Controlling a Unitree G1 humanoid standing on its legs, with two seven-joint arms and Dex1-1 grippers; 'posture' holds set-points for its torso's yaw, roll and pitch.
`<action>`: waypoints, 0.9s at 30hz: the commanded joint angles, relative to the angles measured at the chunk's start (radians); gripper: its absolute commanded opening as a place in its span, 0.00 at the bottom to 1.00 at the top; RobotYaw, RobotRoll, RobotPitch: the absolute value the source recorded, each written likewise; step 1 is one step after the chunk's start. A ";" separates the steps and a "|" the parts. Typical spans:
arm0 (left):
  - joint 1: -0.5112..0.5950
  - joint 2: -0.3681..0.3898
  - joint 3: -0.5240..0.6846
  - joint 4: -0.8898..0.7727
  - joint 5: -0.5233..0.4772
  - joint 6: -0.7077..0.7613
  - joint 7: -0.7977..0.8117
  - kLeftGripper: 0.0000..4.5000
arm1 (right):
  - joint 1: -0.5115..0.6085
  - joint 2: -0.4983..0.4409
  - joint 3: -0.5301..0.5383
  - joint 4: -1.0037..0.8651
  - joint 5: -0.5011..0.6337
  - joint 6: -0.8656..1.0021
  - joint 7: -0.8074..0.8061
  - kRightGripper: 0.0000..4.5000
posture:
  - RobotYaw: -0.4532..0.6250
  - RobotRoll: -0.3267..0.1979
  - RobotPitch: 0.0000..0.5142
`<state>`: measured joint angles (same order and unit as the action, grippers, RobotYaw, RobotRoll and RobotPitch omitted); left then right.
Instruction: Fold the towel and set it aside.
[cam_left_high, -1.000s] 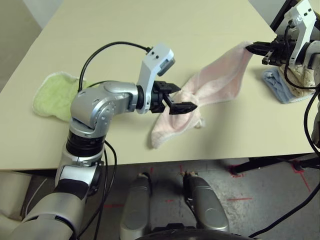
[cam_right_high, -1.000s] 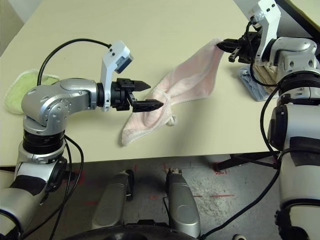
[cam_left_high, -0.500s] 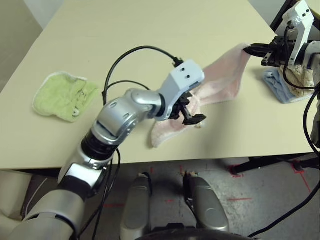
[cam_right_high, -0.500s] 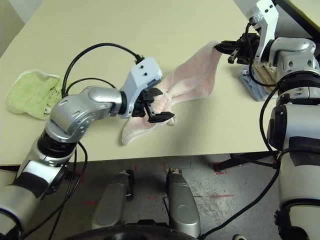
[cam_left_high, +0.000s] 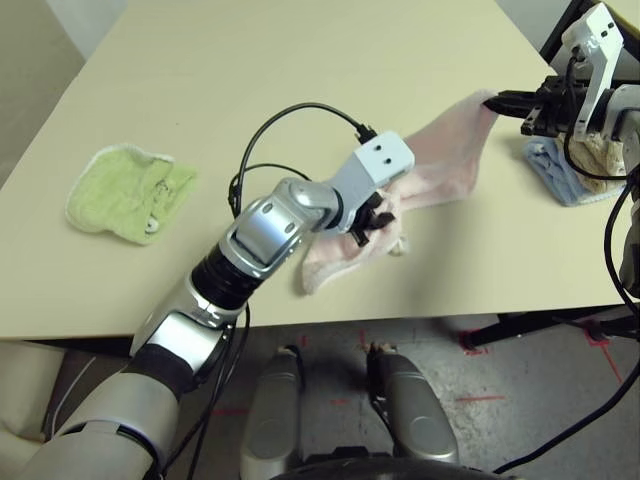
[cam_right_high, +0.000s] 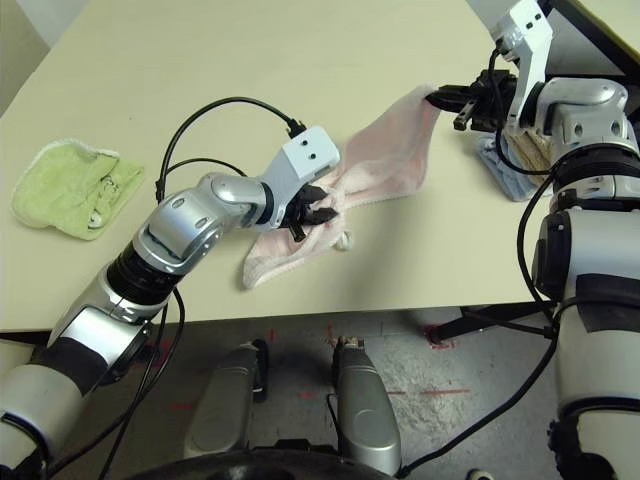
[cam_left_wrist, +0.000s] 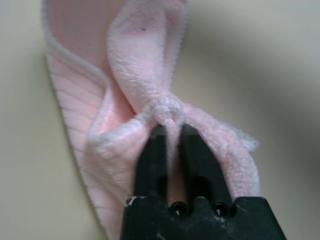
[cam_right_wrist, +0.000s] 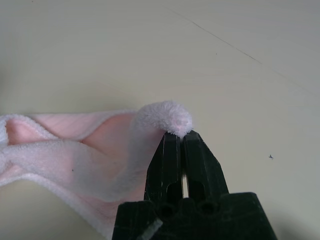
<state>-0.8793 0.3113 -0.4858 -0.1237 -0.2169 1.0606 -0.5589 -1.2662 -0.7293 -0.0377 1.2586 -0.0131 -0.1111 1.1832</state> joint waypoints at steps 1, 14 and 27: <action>0.008 0.007 0.013 -0.008 0.000 0.006 -0.019 0.01 | 0.018 -0.004 -0.011 -0.010 0.005 -0.002 0.008 0.00 | 0.51 0.62 0.22; -0.061 0.087 0.527 -0.123 -0.191 0.037 -0.019 0.01 | -0.007 -0.076 -0.043 0.014 0.000 -0.035 -0.138 0.00 | 0.53 0.62 0.23; -0.042 0.304 0.712 0.016 -0.227 -0.103 -0.058 0.01 | -0.044 -0.198 -0.088 0.009 0.060 0.254 0.315 0.00 | 0.54 0.62 0.22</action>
<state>-0.9409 0.6029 0.2233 -0.1115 -0.4295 0.9664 -0.6009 -1.2911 -0.8976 -0.1433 1.2712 0.0563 0.0954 1.4226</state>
